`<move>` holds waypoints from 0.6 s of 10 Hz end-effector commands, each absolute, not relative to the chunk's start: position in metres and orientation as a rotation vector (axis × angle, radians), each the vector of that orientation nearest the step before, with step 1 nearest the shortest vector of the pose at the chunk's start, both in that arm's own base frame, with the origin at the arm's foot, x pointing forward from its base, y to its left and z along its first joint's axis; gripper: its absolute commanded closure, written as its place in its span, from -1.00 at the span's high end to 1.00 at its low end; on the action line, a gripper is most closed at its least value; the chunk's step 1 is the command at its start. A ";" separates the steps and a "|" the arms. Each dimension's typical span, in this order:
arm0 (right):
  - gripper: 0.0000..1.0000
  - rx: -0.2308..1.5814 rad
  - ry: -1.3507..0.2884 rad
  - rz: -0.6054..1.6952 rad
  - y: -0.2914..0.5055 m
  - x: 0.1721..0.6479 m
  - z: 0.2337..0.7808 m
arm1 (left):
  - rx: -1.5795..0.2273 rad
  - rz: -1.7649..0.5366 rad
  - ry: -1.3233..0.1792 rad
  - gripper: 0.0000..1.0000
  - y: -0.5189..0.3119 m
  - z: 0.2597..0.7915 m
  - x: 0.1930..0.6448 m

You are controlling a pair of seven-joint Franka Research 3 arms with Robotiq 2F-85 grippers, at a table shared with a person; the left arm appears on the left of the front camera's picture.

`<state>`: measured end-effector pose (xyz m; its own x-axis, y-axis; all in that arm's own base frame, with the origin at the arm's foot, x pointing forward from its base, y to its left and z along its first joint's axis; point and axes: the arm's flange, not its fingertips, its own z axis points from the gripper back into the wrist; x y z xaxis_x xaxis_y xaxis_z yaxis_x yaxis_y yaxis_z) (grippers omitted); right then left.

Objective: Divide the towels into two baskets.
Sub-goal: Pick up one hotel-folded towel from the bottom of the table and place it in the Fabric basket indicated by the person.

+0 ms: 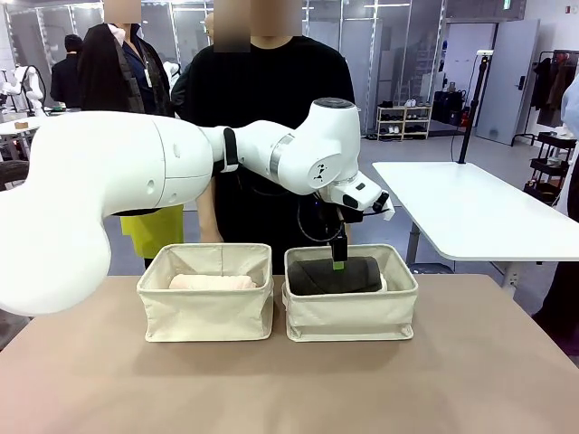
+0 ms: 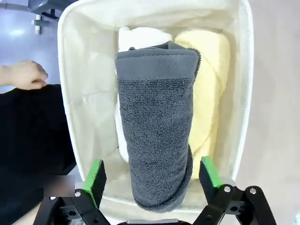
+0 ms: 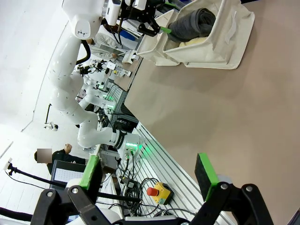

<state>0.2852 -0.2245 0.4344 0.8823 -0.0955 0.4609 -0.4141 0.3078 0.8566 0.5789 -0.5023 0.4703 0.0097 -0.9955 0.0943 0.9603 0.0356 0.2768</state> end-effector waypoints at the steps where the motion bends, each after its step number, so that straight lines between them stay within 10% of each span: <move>1: 1.00 1.264 -0.501 0.228 -0.223 0.284 0.436 | 0.124 -1.482 -0.314 1.00 -0.498 0.476 0.576; 6: 1.00 1.264 -0.501 0.228 -0.223 0.284 0.436 | 0.148 -1.535 -0.293 1.00 -0.502 0.470 0.579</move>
